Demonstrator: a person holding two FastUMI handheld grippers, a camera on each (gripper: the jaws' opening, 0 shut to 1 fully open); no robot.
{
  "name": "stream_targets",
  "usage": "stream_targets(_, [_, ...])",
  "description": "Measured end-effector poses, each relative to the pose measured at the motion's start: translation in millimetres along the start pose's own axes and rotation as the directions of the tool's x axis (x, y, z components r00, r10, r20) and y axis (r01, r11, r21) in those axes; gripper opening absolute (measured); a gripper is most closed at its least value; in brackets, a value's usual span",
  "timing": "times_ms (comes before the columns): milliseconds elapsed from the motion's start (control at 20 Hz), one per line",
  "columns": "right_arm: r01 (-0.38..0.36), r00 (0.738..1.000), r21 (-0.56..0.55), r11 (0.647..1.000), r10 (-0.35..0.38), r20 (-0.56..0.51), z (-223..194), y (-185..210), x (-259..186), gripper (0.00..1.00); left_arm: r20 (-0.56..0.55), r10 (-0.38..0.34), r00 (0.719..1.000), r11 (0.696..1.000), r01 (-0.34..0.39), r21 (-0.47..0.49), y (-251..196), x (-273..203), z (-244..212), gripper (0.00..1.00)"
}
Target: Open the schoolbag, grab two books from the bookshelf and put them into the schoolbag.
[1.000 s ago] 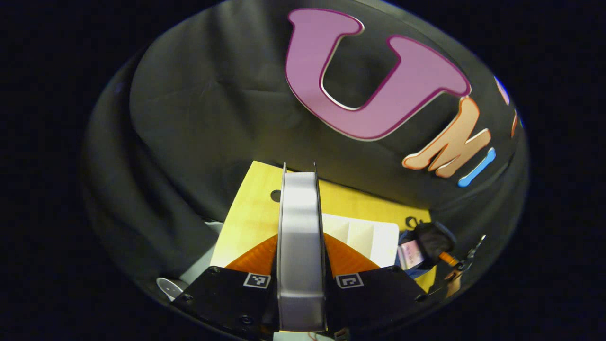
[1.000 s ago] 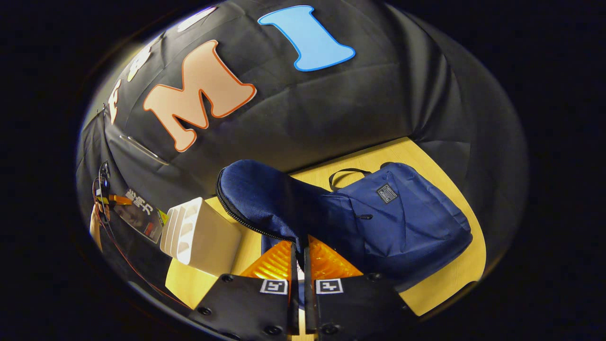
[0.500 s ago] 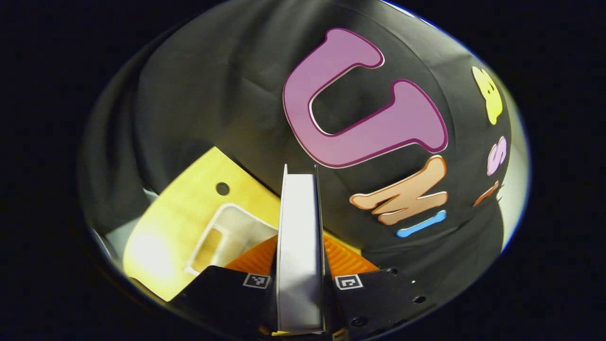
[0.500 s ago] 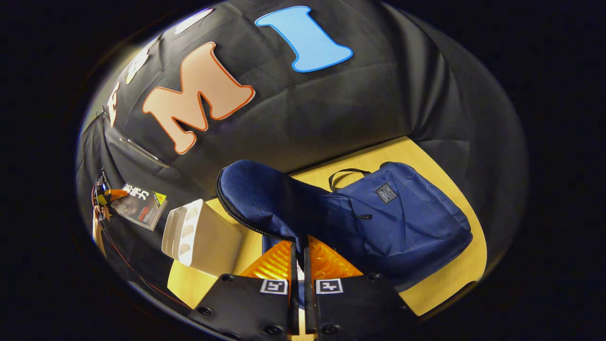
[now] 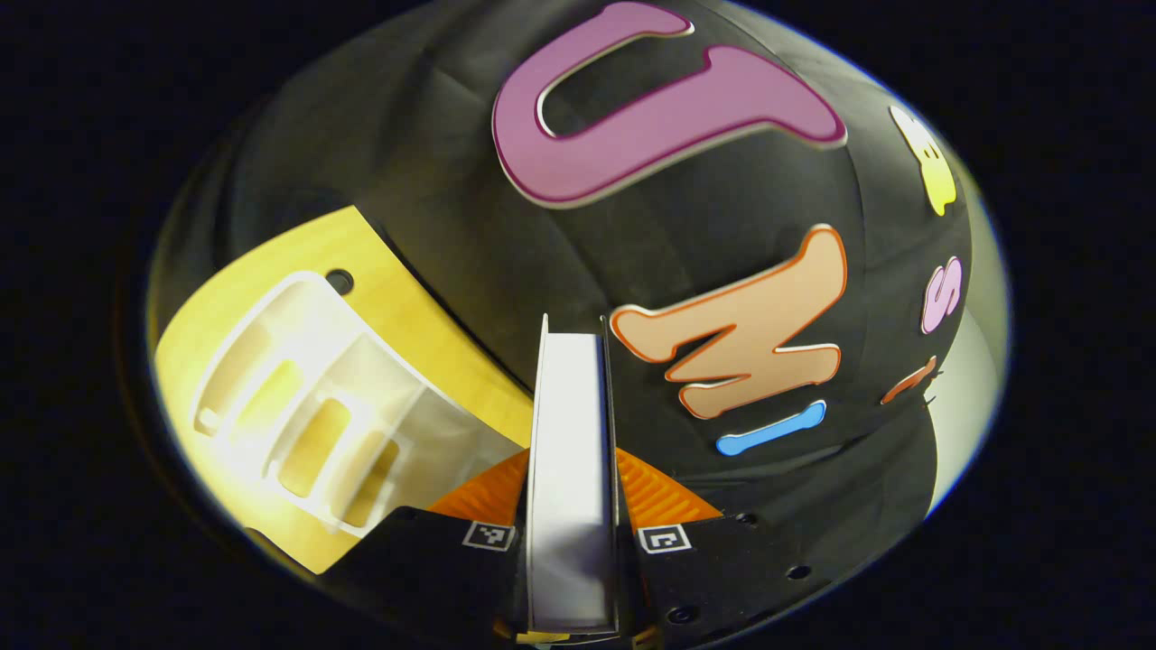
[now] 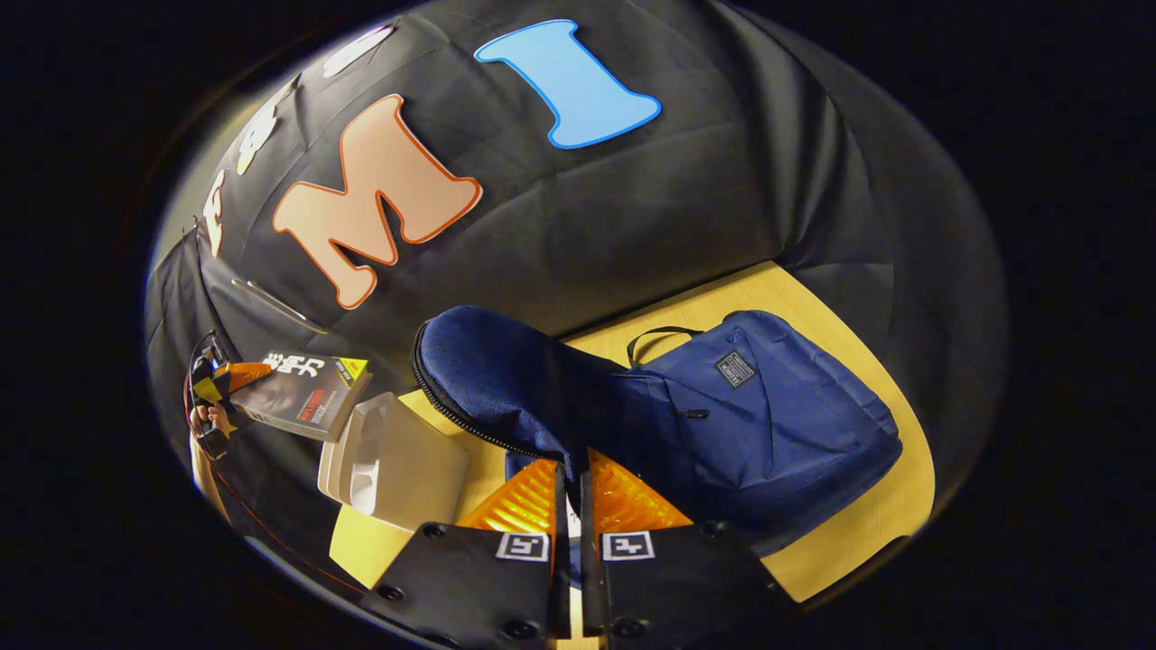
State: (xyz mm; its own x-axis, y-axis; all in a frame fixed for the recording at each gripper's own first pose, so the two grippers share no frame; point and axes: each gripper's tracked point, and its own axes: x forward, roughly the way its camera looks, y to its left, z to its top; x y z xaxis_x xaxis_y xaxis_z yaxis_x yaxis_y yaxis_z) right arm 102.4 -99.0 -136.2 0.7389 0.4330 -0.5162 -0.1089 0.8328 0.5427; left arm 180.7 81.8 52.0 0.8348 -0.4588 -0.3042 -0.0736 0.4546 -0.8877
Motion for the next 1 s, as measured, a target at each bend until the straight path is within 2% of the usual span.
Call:
stream_targets(150, [-0.005,1.000,0.004,1.000,0.005,0.005,0.0,0.4,1.1,0.08,-0.018,0.010,1.000,1.000,-0.010,-0.019,-6.1,39.7,-50.1,0.34])
stream_targets(300, [-0.008,1.000,0.003,1.000,0.008,0.011,0.4,0.5,-0.1,0.08,-0.078,-0.018,0.997,0.998,0.013,-0.069,-18.7,73.1,-100.8,0.35])
stream_targets(400, [-0.010,1.000,-0.011,1.000,0.010,0.012,1.9,1.2,-0.7,0.08,-0.121,-0.012,0.993,0.997,0.003,-0.077,-14.6,96.5,-132.2,0.35])
stream_targets(750, [-0.020,0.999,0.000,1.000,0.020,0.039,11.5,0.6,-4.4,0.08,-0.200,0.012,0.980,0.993,-0.034,-0.109,-10.6,169.6,-218.8,0.37])
stream_targets(800, [-0.023,0.999,0.002,1.000,0.023,0.041,10.8,-0.2,-4.8,0.08,-0.201,0.015,0.979,0.992,-0.041,-0.122,-10.6,177.4,-227.8,0.35])
stream_targets(1000, [-0.045,0.997,-0.022,0.999,0.046,0.056,18.8,2.3,-4.7,0.08,-0.238,0.024,0.971,0.978,-0.072,-0.194,-6.6,204.6,-267.5,0.37])
